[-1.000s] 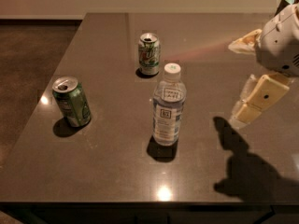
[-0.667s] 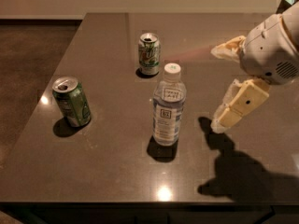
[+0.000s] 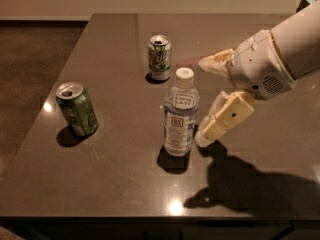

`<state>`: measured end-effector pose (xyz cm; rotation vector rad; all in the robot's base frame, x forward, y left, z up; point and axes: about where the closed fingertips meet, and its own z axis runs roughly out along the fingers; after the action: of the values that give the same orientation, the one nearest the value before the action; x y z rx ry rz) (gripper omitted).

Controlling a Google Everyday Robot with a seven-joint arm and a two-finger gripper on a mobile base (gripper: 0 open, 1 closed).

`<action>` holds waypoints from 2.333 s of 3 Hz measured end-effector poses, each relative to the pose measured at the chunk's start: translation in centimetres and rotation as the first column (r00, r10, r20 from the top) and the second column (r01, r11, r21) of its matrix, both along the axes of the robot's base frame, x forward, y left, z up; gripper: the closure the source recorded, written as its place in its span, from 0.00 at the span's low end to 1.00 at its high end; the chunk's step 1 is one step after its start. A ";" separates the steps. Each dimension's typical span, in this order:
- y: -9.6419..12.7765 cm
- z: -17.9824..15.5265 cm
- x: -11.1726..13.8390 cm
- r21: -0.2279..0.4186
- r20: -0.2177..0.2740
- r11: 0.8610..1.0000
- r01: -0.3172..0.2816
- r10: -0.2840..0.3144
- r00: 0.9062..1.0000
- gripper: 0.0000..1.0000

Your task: Move blue plastic bottle near 7up can

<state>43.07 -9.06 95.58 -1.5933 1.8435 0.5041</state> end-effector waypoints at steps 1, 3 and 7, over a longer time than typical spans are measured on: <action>1.9 -0.6 -0.3 0.048 -0.029 0.999 -0.016 0.017 0.999 0.00; 3.9 -1.0 -0.5 0.093 -0.072 0.996 -0.011 0.018 0.997 0.41; 1.9 2.7 10.1 0.144 -0.063 0.980 0.140 -0.133 0.989 1.00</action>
Offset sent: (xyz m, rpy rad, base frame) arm -0.0063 0.0481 -0.0214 0.1194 0.1018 0.0299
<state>53.19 -7.13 98.26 -1.3569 1.8926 0.6116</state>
